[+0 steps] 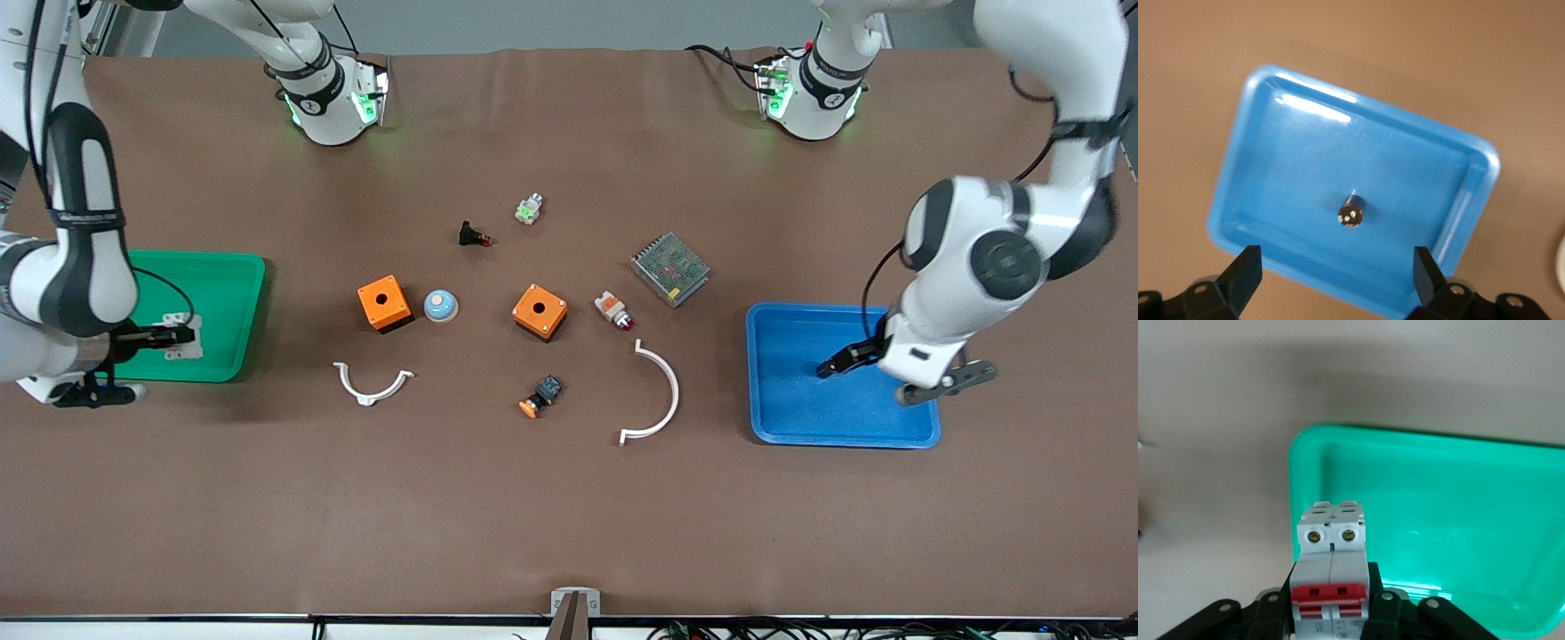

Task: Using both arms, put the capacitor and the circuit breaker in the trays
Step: 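Release the capacitor in the blue tray and lift the left gripper away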

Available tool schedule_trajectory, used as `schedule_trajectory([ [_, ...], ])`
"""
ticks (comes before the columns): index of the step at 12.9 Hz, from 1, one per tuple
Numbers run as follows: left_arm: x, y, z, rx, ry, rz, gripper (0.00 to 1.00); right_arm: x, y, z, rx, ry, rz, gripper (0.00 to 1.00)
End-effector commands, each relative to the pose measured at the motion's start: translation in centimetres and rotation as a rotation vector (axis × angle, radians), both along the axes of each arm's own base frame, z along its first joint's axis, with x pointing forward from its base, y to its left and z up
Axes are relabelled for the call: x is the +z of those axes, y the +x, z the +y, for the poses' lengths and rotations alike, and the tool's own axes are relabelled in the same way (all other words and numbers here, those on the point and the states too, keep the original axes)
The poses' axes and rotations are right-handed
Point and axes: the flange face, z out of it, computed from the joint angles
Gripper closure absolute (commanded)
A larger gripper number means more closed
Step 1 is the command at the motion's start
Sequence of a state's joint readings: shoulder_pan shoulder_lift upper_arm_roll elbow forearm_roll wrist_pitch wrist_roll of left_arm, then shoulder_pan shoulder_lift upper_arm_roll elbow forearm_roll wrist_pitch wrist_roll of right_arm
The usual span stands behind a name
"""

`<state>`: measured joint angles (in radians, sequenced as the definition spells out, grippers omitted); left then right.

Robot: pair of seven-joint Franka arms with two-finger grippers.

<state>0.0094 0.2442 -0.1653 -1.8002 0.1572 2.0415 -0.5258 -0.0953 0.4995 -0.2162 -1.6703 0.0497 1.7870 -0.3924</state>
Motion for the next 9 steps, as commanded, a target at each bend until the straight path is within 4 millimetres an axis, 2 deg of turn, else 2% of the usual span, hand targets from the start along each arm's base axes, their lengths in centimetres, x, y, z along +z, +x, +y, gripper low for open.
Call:
schedule_trajectory([
  [1,8.6,0.9,0.4,0.013,0.026,-0.026,0.0,0.2,-2.8,-3.3,0.041,0.011,0.006,0.92],
  [3,13.4,-0.1,-0.2,-0.013,0.03,-0.012,0.0,-1.1,-5.3,-5.2,0.016,0.003,-0.031,0.91],
  [5,17.9,-2.5,-0.8,-0.078,0.042,-0.016,0.0,-2.7,-8.4,-5.9,0.02,-0.015,-0.091,0.91],
  [6,20.0,-3.9,-0.8,-0.117,0.044,-0.02,0.0,-3.1,-9.1,-6.1,0.013,-0.017,-0.097,0.91],
  [9,22.8,-6.8,0.1,-0.211,0.04,0.023,0.0,-4.3,-10.7,-7.7,0.002,-0.009,-0.073,0.91],
])
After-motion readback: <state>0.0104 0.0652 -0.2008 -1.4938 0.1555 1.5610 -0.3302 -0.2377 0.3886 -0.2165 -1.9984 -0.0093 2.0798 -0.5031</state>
